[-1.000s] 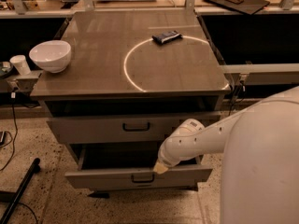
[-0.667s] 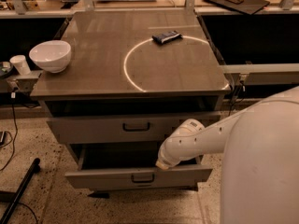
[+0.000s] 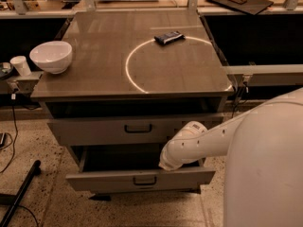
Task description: Open middle drawer
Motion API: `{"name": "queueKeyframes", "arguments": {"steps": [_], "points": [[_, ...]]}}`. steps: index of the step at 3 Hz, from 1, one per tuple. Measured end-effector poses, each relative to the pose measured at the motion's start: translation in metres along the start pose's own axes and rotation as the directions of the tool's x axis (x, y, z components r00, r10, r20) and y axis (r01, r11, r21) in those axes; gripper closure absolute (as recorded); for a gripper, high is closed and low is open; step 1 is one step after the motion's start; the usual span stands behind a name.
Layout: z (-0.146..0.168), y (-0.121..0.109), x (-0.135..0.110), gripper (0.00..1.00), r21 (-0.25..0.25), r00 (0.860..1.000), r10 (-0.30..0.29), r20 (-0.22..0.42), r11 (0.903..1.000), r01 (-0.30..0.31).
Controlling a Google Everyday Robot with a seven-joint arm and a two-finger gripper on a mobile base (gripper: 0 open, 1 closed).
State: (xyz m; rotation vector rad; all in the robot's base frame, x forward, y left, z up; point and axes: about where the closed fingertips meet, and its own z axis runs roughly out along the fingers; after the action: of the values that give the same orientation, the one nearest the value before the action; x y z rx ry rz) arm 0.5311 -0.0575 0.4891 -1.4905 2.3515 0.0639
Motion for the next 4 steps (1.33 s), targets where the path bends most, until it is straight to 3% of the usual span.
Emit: {"name": "queueKeyframes", "arguments": {"steps": [2, 4], "points": [[0.02, -0.003, -0.011, 1.0, 0.012, 1.0, -0.023, 0.018, 0.9997, 0.022], [0.05, -0.003, -0.01, 1.0, 0.0, 0.999, -0.046, -0.015, 0.9989, 0.046]]}}
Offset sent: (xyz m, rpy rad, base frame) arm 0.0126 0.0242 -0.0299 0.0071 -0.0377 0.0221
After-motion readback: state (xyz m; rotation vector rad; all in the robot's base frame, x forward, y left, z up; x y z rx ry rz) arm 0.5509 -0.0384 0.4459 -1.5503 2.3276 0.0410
